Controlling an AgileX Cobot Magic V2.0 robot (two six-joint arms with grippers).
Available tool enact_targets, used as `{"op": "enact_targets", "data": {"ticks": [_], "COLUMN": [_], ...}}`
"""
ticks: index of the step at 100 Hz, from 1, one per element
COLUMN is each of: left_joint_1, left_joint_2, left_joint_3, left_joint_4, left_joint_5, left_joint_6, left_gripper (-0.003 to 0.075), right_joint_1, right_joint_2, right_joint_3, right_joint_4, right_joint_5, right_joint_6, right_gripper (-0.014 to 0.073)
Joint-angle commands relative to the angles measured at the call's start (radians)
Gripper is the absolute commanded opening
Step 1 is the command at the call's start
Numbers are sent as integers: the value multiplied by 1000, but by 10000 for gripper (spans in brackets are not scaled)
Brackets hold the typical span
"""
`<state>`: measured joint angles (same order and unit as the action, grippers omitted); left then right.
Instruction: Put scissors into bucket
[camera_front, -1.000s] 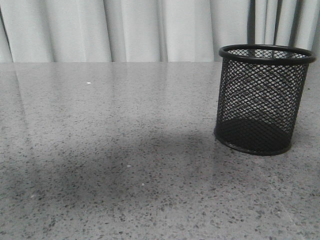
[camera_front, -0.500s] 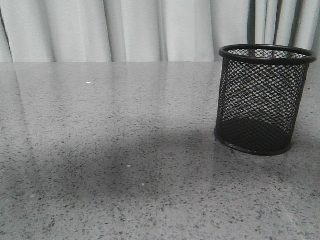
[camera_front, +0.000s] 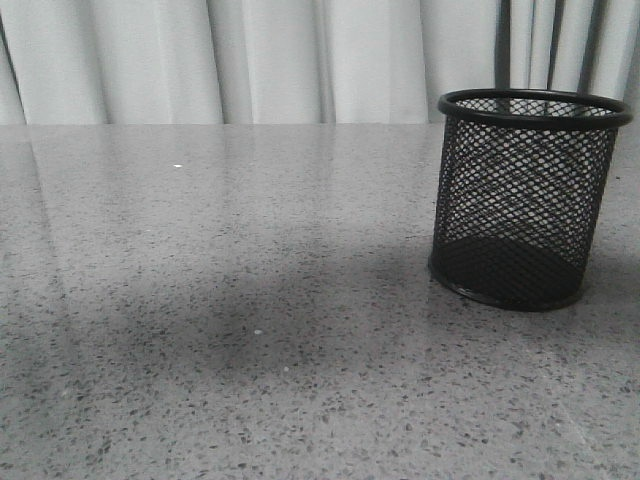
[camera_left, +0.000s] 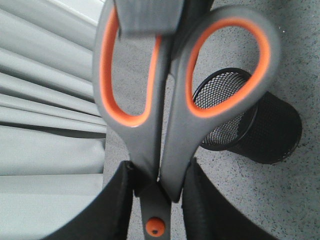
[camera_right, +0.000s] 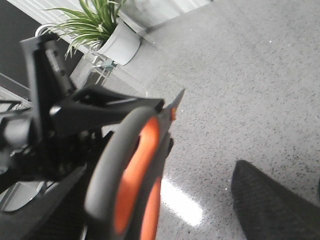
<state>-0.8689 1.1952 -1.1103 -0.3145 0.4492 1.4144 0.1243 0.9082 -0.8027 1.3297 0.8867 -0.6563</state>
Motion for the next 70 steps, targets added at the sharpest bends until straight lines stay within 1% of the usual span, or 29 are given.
{"op": "enact_targets", "data": {"ticks": [1,3,5,6,7,9,10,13,16,17,18,19,20,23,25,26,28,30,31,33,36,40,43,47,54,61,64,68,70], "left_joint_1": [-9,-9,-9,-9,-9,-9,-9,-9,-9,-9,-9,-9,-9,-9,-9,-9,-9,-9,-9,-9,-9,-9,-9,-9,-9,-9,-9,-5,-3], "left_joint_2": [-19,-19,-19,-19,-19,-19,-19,-19,-19,-22,-23,-23,-23,-28,-33,-34,-40,-45,-48,-56,-68,-92,-112,-148,-214,-284,-321,-359,-380], "left_joint_3": [-41,-41,-41,-41,-41,-41,-41,-41,-41,-41,-41,-41,-41,-41,-41,-41,-41,-41,-41,-41,-41,-41,-41,-41,-41,-41,-41,-41,-41], "left_joint_4": [-29,-32,-32,-35,-35,-35,-35,-35,-37,-43,-46,-49,-52,-65,-79,-81,-89,-96,-103,-114,-129,-159,-179,-205,-250,-297,-300,-300,-300], "left_joint_5": [-74,-74,-74,-74,-71,-66,-63,-57,-48,-46,-44,-44,-41,-39,-39,-39,-41,-44,-44,-53,-67,-85,-86,-86,-82,-78,-77,-72,-69], "left_joint_6": [-16,-16,-16,-16,-16,-16,-16,-16,-16,-16,-16,-16,-16,-16,-16,-16,-16,-16,-16,-16,-16,-16,-16,-17,-21,-60,-84,-116,-127], "left_gripper": [10,10,10,10,12,14,15,22,37,48,62,62,78,120,172,172,233,265,298,330,403,463,484,487,452,375,335,266,227], "right_joint_1": [39,51,67,67,79,87,95,106,125,128,135,138,145,156,164,168,173,172,175,175,175,175,170,156,124,81,60,42,32], "right_joint_2": [24,32,44,44,53,58,63,71,84,87,91,93,98,107,112,116,120,122,125,128,130,134,134,139,146,162,175,189,197], "right_joint_3": [-46,-52,-56,-59,-62,-65,-68,-75,-81,-83,-83,-86,-89,-93,-101,-101,-106,-109,-112,-115,-126,-146,-165,-193,-267,-377,-438,-501,-551], "right_joint_4": [69,69,69,69,69,69,69,69,69,69,69,69,69,67,67,67,65,65,62,58,42,6,-22,-59,-152,-284,-350,-420,-476], "right_joint_5": [-58,-67,-75,-78,-83,-88,-95,-102,-109,-112,-114,-117,-119,-122,-127,-126,-129,-129,-129,-129,-129,-132,-132,-118,-72,29,97,168,211], "right_joint_6": [-20,-20,-20,-20,-20,-20,-20,-20,-20,-25,-27,-35,-38,-47,-55,-57,-59,-62,-62,-62,-62,-62,-60,-41,22,92,136,184,213], "right_gripper": [426,386,324,324,271,232,190,125,15,-6,-48,-69,-82,-64,-59,-59,-60,-60,-60,-60,-60,-60,-60,-59,-59,-59,-59,-59,-59]}}
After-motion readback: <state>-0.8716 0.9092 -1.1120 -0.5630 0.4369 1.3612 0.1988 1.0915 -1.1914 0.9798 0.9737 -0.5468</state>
